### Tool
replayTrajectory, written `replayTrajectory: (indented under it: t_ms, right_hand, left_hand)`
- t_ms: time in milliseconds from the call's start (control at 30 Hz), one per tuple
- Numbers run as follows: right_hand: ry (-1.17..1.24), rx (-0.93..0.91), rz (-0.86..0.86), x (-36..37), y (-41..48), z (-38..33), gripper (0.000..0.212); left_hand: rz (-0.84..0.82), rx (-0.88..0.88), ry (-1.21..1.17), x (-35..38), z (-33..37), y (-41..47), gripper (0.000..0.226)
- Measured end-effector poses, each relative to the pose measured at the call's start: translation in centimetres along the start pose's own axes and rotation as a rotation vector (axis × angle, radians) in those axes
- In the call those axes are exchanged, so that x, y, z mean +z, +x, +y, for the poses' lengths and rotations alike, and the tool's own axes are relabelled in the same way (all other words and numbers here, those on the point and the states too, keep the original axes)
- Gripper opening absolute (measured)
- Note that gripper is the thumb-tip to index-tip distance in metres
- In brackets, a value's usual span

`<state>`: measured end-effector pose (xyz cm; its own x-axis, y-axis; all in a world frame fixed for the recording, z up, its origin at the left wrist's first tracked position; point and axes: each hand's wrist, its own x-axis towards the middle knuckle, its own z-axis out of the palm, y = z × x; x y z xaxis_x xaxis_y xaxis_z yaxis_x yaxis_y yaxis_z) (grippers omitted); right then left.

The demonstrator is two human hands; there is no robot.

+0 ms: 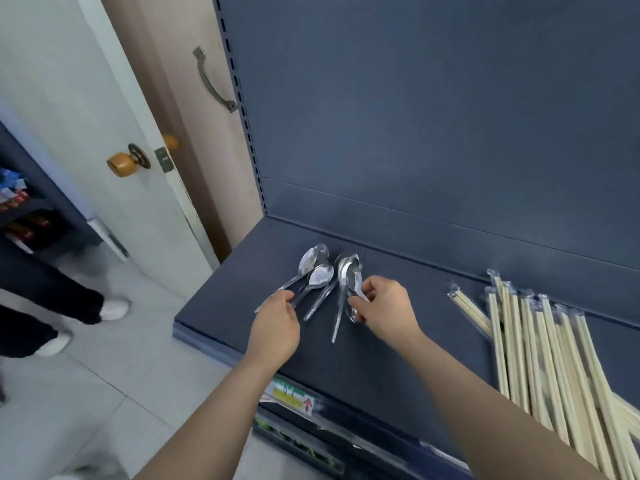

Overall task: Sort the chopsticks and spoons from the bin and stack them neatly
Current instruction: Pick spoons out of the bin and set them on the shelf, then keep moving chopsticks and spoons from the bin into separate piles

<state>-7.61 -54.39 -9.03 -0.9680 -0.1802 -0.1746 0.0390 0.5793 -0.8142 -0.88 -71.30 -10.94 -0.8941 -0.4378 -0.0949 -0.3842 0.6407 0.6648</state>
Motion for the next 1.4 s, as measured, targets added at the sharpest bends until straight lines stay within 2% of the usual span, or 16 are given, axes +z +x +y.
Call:
replayTrajectory:
  t_ms: [67,167,267,433,533,667,733,833,967,1033,1167,1400]
  right_hand:
    - [0.012,0.016,-0.011,0.8,0.6,0.1,0.011]
    - [0.087,0.048,-0.035,1.2,0.9,-0.1,0.025]
    - [0.047,0.049,0.015,1.1,1.2,-0.1,0.030]
    - [-0.059,0.056,0.033,1.7,1.3,-0.5,0.020]
    - [-0.192,0.073,0.106,2.6,1.3,0.1,0.020]
    - [-0.306,0.149,0.160,3.9,1.5,0.1,0.022]
    - [-0.345,0.165,0.163,4.5,1.6,-0.2,0.016]
    - [-0.372,0.215,0.229,5.3,1.7,-0.8,0.021]
    - [-0.243,0.337,0.347,5.8,1.6,-1.4,0.017]
    - [-0.231,0.369,0.360,6.0,1.5,-1.5,0.017]
    - [-0.328,0.360,0.334,5.9,1.2,-1.3,0.008]
    - [-0.325,0.282,0.390,3.1,-2.4,-2.3,0.021]
  left_hand:
    - [0.000,0.043,0.048,0.2,-0.2,0.7,0.025]
    - [-0.024,0.093,0.124,0.2,-0.6,1.7,0.017]
    - [-0.048,0.161,0.191,-0.2,-0.8,2.9,0.014]
    - [-0.019,0.337,0.345,-0.9,-0.8,4.9,0.021]
    - [-0.060,0.378,0.417,-1.3,-0.9,6.1,0.032]
    - [-0.174,0.391,0.408,-1.5,-1.2,7.4,0.037]
    - [-0.205,0.424,0.411,-1.6,-1.5,7.9,0.041]
    - [-0.230,0.484,0.411,-1.8,-1.7,8.5,0.042]
    - [-0.265,0.551,0.434,-1.8,-1.8,9.0,0.052]
    - [-0.271,0.572,0.437,-1.9,-1.7,9.1,0.045]
    - [-0.244,0.645,0.507,-2.4,-0.9,9.1,0.031]
    - [-0.216,0.805,0.522,-2.7,2.4,7.5,0.031]
